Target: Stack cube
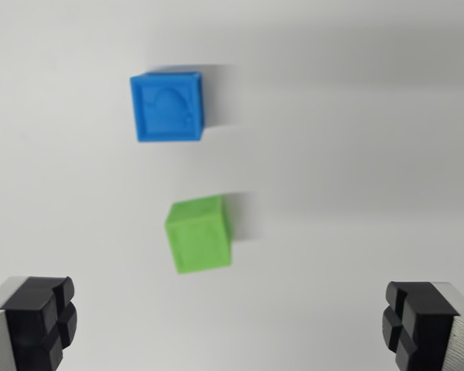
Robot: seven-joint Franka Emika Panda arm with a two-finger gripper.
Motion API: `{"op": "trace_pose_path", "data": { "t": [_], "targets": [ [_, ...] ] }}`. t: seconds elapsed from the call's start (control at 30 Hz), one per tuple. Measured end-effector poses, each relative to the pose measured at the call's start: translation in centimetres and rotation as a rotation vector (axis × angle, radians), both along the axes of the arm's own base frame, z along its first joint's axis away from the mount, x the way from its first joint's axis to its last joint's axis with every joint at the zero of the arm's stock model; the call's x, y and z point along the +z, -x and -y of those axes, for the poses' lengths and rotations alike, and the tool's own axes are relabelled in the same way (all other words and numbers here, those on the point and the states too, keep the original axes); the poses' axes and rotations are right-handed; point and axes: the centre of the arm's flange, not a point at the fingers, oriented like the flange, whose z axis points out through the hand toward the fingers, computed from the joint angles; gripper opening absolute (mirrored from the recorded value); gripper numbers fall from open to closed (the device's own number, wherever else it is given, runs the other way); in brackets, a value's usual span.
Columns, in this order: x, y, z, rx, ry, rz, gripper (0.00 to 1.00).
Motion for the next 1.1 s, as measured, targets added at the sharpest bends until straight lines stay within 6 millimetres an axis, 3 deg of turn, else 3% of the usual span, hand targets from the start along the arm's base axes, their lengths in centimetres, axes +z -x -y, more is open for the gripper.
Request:
{"op": "trace_pose_path", "data": {
  "t": [0.5,1.1],
  "targets": [
    [-3.7,-0.4,-1.0,0.02,-0.003,0.007,1.0],
    [-10.1,-1.0,-2.7,0.054,-0.011,0.02,1.0]
  ]
}}
